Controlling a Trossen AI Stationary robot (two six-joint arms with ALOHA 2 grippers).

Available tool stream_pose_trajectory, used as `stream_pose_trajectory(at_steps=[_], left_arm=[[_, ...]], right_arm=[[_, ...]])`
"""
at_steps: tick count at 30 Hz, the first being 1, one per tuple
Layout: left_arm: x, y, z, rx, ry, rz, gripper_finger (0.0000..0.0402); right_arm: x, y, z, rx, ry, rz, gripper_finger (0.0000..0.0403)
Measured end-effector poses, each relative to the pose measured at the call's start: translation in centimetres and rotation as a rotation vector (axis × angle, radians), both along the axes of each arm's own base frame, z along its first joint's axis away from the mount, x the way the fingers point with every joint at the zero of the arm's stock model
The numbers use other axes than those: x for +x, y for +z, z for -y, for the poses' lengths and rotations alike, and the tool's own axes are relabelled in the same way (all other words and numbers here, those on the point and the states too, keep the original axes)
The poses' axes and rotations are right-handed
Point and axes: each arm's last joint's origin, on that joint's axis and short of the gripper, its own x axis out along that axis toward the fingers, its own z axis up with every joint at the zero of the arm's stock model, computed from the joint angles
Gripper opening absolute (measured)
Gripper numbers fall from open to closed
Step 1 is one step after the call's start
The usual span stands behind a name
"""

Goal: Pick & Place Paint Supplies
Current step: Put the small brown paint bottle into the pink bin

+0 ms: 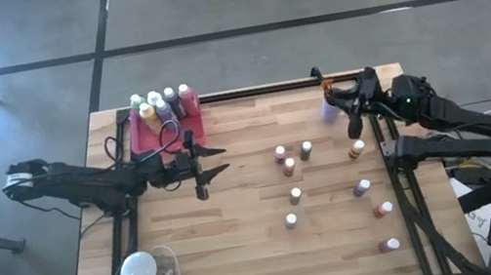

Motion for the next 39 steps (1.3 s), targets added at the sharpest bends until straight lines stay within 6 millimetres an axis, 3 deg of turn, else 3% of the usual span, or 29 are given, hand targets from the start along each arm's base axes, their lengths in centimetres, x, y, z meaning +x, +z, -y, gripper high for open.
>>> stream_pose_trajectory(at_steps=[10, 20, 27, 39], left_arm=[[1.4, -2.4, -0.1, 0.03, 0.006, -0.118, 0.019], [3.3, -2.7, -0.2, 0.045, 0.021, -0.152, 0.019], [4.9, -3.5, -0.3, 0.047, 0.037, -0.197, 0.019], [9.3, -4.6, -0.4, 0.074, 0.037, -0.252, 0.0191]], right_arm=[[3.2, 0.5, -3.6, -0.161, 0.297, 0.053, 0.0011], [6.1, -1.4, -5.4, -0.272, 0.225, 0.082, 0.0008], [5.9, -1.5, -5.3, -0.222, 0.222, 0.08, 0.0008], [5.6, -1.6, -5.3, -0.207, 0.224, 0.064, 0.0008]])
